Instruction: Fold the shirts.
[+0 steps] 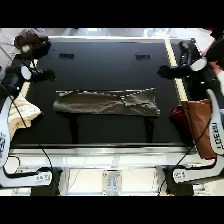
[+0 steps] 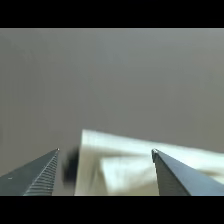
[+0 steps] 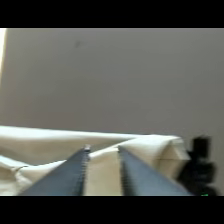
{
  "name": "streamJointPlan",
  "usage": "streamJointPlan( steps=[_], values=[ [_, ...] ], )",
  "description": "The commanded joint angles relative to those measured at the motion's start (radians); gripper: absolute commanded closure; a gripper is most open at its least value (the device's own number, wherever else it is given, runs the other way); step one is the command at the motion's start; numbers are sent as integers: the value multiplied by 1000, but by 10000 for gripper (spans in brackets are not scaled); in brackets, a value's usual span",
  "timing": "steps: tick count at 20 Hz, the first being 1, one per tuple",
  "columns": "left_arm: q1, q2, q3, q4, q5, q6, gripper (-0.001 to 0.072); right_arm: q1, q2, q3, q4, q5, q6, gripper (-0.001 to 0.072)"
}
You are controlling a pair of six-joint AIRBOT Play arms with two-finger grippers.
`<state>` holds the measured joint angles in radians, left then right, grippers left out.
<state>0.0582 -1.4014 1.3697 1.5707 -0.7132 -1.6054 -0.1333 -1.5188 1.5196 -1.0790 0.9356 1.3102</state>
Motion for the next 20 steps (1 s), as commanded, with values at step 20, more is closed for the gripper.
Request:
streamJointPlan(
  steps=[20],
  values=[
    [-522, -402, 570, 15, -508, 192, 77, -274, -381, -31, 385, 456, -121, 110]
  ],
)
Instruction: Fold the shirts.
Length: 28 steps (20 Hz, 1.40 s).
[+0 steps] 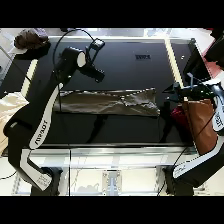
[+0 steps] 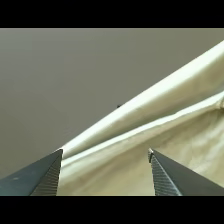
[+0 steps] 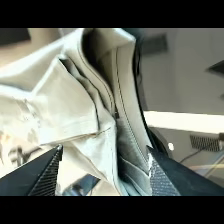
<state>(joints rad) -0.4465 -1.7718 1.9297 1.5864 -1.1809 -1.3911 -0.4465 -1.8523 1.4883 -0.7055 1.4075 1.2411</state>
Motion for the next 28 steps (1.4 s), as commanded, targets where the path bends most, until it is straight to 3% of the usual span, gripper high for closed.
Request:
streamJointPlan(
  steps=[1, 6, 15, 16, 18, 21, 24, 25, 28],
  values=[
    [-17, -32, 10, 0, -40, -23, 77, 52, -53, 0, 2, -33, -58, 110],
    [-15, -32, 10, 0, -40, -23, 78, 110, -55, 0, -111, -73, -57, 112],
    [-15, -54, 8, 1, -40, -23, 78, 198, -55, 0, -142, -122, -57, 133],
    [-15, -58, 8, 1, -40, -22, 78, 203, -55, 0, -141, -121, -57, 206],
    [-15, -68, 7, 3, -40, -22, 78, 215, -55, 0, -137, -120, -58, 273],
    [-13, -76, 6, 3, -40, -22, 79, 237, -55, 0, -128, -117, -76, 432],
    [-6, -86, 6, 4, -40, -22, 79, 267, -55, 0, -102, -119, -85, 489],
    [-4, -92, 6, 4, -40, -22, 79, 273, -55, 0, -100, -117, -84, 707],
    [3, -117, 6, 7, -40, -22, 82, 279, -49, 2, -44, -87, -84, 703]
  ],
)
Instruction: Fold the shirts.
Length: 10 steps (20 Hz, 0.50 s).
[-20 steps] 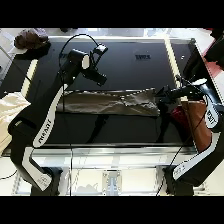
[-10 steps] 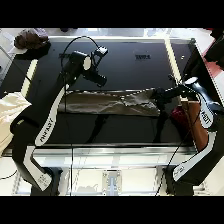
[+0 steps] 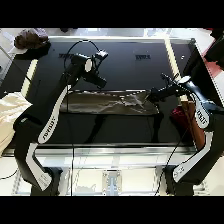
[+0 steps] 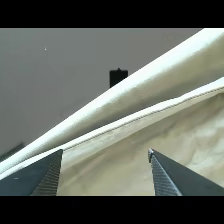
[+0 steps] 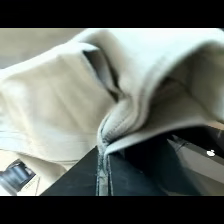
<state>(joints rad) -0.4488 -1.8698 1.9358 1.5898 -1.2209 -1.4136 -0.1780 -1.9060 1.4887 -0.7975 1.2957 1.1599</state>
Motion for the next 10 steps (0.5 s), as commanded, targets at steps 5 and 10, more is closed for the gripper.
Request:
streamJointPlan(
  steps=[5, 10],
  values=[
    [16, -105, -1, 2, -11, 0, 235, 11, 80, 135, 92, 191, 7, 704],
    [14, -181, -1, -158, -10, 1, 616, 79, 162, 349, 112, 230, 84, 705]
  ],
)
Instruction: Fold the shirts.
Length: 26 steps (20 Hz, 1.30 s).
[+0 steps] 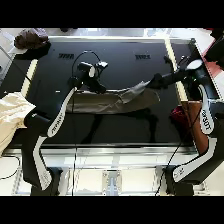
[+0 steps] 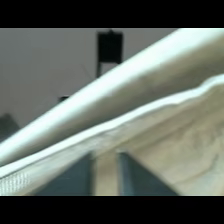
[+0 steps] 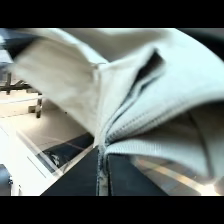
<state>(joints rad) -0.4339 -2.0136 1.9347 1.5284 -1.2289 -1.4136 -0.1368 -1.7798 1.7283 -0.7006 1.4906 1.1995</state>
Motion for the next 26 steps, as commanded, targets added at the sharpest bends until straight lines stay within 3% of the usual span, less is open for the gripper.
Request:
streamJointPlan(
  steps=[1, 4, 5, 6, 9, 12, 15, 21, 22, 23, 24, 26],
  values=[
    [-2, -41, 0, -127, -2, 1, 617, 68, 35, 157, 10, 34, 68, 705],
    [-3, -43, 0, -161, -3, 8, 618, 164, 35, 243, 6, 20, 77, 706],
    [-3, -42, 0, -162, -7, 8, 628, 198, 35, 262, 4, 6, 94, 706],
    [-3, -40, 0, -162, -17, 7, 684, 229, 34, 273, 3, -10, 98, 706],
    [6, 21, 1, -171, -38, 8, 695, 326, 34, 278, 0, -83, 101, 706],
    [55, 153, 1, -61, -62, 8, 695, 428, 34, 277, -7, -151, 101, 707],
    [156, 301, 1, 123, -126, 7, 695, 549, 25, 277, -16, -307, 101, 709],
    [406, 528, 1, 140, -171, -24, 695, 810, -130, 277, 0, -717, 115, 698],
    [435, 551, 1, 140, -171, -24, 695, 854, -155, 277, 11, -813, 142, 577],
    [462, 570, 1, 140, -171, -23, 695, 886, -164, 277, 38, -888, 153, 315],
    [486, 582, 0, 140, -172, -24, 695, 914, -165, 277, 71, -946, 152, 148],
    [518, 589, 0, 140, -173, -24, 695, 937, -162, 315, 82, -947, 143, 153]
  ],
)
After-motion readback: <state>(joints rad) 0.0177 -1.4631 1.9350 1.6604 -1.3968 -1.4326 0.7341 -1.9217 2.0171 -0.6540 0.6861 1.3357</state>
